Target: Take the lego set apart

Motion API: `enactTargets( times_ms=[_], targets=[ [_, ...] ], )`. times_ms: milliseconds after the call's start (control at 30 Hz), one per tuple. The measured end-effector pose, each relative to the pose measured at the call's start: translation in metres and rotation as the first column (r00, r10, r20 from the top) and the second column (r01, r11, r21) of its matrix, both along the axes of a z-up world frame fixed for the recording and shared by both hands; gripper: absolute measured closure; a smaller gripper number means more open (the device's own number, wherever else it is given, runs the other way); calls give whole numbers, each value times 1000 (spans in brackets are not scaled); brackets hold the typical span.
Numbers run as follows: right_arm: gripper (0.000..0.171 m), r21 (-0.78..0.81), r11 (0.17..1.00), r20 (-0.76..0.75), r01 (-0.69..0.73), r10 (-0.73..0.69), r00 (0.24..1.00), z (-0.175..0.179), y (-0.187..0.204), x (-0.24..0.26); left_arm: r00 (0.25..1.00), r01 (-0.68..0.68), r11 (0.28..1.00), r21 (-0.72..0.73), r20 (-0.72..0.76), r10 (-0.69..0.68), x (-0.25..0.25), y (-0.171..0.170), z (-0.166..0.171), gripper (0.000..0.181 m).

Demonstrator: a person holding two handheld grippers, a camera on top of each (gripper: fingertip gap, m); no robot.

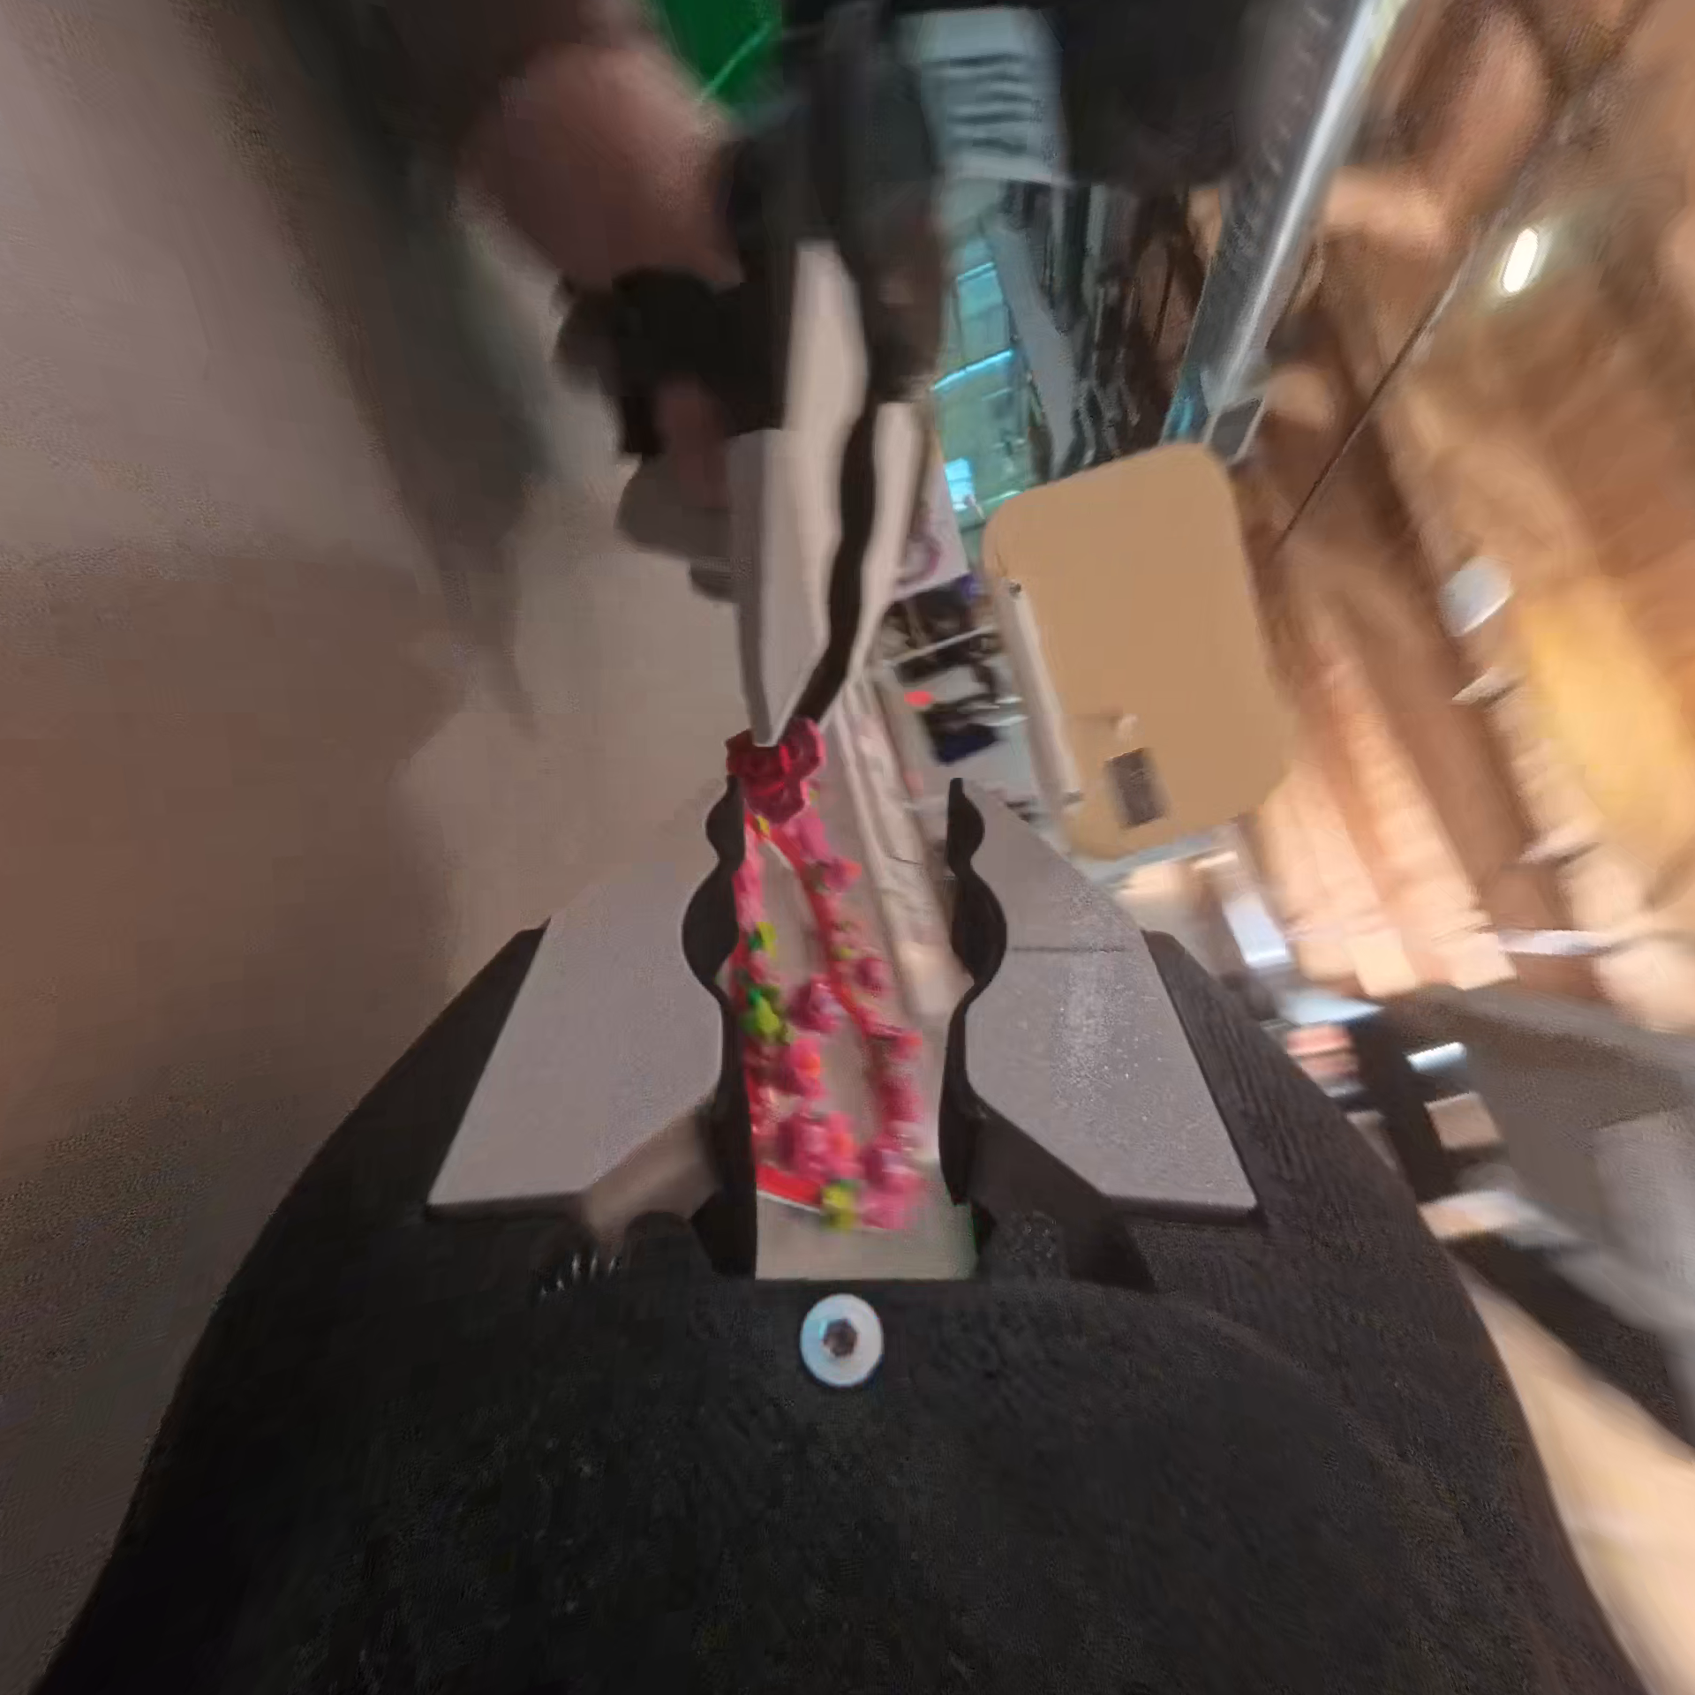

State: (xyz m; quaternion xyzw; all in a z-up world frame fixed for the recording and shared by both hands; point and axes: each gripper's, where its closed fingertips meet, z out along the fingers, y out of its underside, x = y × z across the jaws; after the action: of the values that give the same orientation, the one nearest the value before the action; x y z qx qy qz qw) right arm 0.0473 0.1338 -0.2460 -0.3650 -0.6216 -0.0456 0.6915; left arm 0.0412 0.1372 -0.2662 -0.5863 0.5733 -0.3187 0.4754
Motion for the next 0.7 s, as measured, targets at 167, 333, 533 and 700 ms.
enactTargets(
  times_ms=[167,333,533,700],
  targets=[
    [134,-698,547,-464,-463,147,874,16,-19,-8,955,145,988,-61,269,-124,-7,-16,34,178],
    [140,-758,374,-535,-535,113,837,19,-16,-10,929,225,972,-65,315,-194,-4,-27,39,178],
    [162,-776,307,-531,-551,155,833,17,-26,-15,918,268,963,-38,312,-243,-1,-36,40,178],
    [165,-773,583,-308,-248,-4,951,-1,5,18,946,109,993,42,302,-116,-6,-12,43,140]
  ],
)
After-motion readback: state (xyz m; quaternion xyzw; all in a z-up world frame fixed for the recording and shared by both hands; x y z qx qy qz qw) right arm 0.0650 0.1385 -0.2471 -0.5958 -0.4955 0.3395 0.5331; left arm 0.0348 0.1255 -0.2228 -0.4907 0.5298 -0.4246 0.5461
